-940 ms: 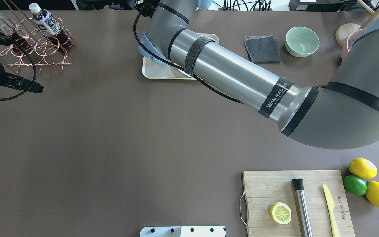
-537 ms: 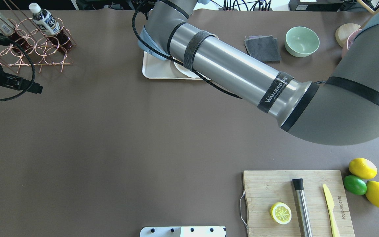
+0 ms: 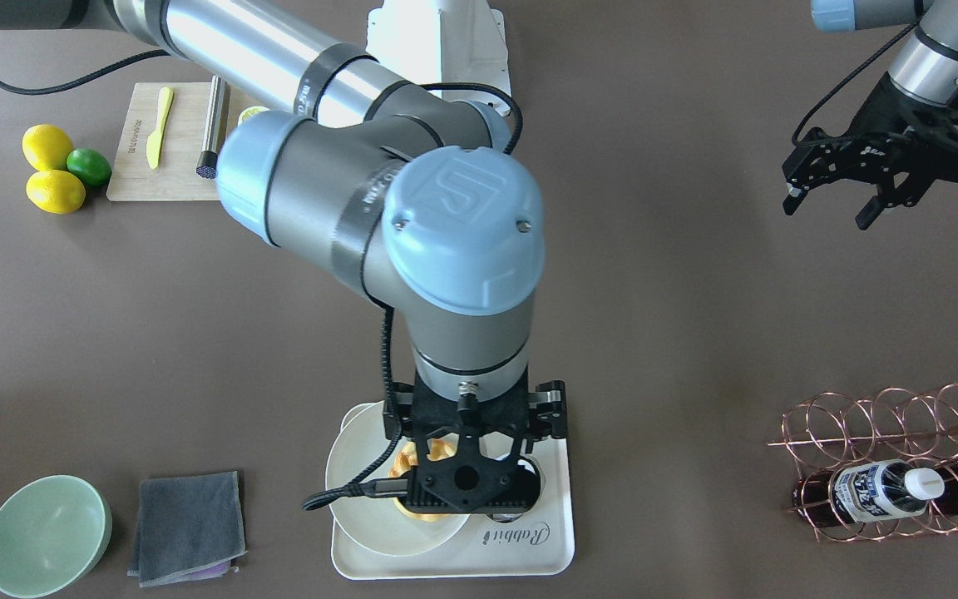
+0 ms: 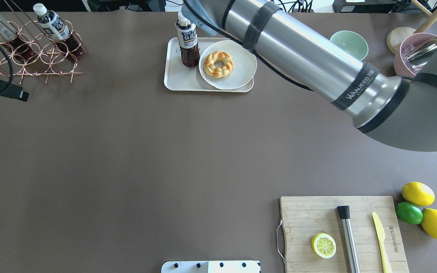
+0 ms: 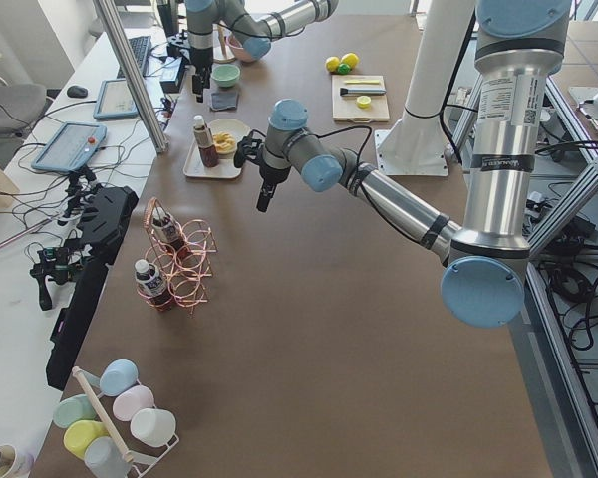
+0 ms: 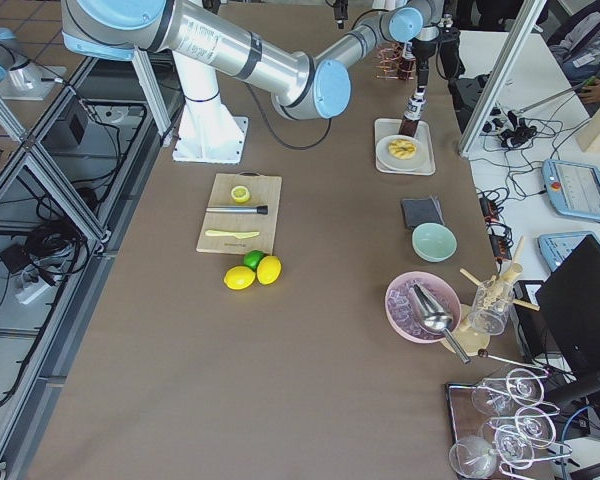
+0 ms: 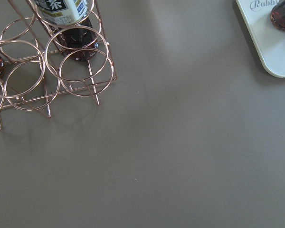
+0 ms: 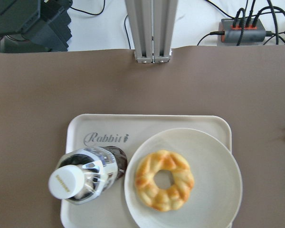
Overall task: Place tea on tray
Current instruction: 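Open the right gripper and lift it away from the bottle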
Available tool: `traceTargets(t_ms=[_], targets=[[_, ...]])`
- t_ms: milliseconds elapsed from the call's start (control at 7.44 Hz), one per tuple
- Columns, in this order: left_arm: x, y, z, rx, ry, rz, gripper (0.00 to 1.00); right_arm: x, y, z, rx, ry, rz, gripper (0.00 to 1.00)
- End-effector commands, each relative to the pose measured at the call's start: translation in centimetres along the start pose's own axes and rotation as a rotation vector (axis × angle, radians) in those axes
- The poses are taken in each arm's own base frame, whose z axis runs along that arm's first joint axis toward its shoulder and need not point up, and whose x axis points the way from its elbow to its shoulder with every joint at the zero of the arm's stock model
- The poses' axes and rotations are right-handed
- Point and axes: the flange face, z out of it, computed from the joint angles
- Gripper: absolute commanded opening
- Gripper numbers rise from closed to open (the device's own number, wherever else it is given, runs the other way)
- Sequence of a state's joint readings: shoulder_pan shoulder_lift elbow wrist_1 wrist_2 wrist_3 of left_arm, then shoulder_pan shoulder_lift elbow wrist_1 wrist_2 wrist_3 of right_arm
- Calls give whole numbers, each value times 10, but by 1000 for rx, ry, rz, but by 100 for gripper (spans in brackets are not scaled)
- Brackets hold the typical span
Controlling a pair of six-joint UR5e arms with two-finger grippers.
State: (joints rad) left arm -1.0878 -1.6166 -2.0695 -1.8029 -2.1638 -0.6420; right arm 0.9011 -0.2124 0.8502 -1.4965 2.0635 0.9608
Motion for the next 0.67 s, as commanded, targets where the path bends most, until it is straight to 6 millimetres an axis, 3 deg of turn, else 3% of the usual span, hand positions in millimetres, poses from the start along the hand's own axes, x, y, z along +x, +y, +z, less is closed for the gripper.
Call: traceTargets(t_ms=[0, 269, 403, 537], targets=[[-95, -1, -53, -35, -41, 56, 97, 204, -4, -21, -44, 13, -173, 99], [-169, 4, -96, -64, -123, 134, 97, 377, 3, -8, -78, 54, -304, 99], [-201, 12, -110, -66, -134, 139, 97, 469, 14, -14, -87, 59, -349, 99], [-223, 33, -98, -107, -109, 165, 97, 559, 30, -27, -96, 42, -395, 99]])
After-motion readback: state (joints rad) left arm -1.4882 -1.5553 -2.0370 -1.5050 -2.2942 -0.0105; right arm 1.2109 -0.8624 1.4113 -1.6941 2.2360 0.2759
